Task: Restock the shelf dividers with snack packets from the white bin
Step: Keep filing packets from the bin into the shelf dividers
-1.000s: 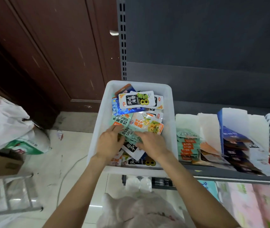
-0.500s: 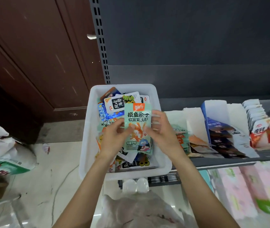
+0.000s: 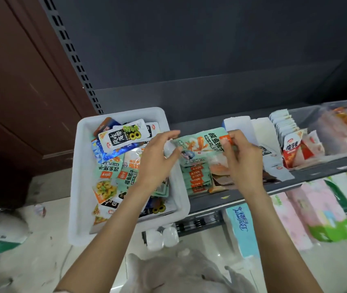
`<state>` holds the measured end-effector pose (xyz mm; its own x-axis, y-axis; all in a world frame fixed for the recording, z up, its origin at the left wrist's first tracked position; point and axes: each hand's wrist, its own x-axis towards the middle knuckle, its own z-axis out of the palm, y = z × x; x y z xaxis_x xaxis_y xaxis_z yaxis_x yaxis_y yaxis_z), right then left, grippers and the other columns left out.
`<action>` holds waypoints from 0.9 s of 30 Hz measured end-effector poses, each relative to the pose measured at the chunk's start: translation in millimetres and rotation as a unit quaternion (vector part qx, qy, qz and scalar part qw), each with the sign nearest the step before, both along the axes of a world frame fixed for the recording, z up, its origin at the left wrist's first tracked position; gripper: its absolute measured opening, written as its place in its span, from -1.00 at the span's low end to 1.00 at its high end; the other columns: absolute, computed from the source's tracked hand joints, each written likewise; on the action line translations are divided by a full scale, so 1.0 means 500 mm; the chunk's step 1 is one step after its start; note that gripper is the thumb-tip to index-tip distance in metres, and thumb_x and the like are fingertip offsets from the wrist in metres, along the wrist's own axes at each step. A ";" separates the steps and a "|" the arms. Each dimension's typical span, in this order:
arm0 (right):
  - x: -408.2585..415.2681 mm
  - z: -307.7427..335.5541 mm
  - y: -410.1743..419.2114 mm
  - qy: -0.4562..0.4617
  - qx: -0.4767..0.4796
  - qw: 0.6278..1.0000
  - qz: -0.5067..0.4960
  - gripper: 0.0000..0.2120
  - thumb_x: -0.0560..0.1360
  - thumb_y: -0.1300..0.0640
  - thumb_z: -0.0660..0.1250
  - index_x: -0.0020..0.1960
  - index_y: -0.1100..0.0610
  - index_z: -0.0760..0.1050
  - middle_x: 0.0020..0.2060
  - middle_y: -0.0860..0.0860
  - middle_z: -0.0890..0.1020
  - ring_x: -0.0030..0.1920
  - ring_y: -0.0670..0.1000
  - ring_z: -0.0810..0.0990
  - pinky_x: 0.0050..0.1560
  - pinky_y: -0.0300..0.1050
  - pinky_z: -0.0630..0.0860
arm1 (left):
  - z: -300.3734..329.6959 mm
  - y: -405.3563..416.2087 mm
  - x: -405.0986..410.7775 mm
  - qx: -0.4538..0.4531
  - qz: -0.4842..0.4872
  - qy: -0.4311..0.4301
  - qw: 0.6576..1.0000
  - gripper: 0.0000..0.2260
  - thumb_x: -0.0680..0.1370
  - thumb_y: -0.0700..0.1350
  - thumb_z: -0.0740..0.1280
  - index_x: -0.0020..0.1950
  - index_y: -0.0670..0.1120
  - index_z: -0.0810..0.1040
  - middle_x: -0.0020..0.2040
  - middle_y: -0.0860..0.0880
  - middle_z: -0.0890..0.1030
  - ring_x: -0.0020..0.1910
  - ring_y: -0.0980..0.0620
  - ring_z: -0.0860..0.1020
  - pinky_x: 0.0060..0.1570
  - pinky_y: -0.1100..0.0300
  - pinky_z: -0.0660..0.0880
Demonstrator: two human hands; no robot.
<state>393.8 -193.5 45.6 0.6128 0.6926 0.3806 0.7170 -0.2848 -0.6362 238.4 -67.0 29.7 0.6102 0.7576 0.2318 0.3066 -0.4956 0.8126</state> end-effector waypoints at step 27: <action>-0.029 -0.045 0.038 -0.021 -0.068 0.970 0.232 -0.77 0.56 0.17 0.25 0.19 0.06 0.55 0.03 -0.02 0.65 0.07 0.00 0.56 0.10 -0.05 0.46 | -0.066 -0.009 -0.047 0.075 0.094 0.103 0.987 -0.80 0.54 -0.16 0.32 0.14 0.00 0.60 0.09 0.06 0.62 0.06 0.12 0.54 0.04 0.27 0.43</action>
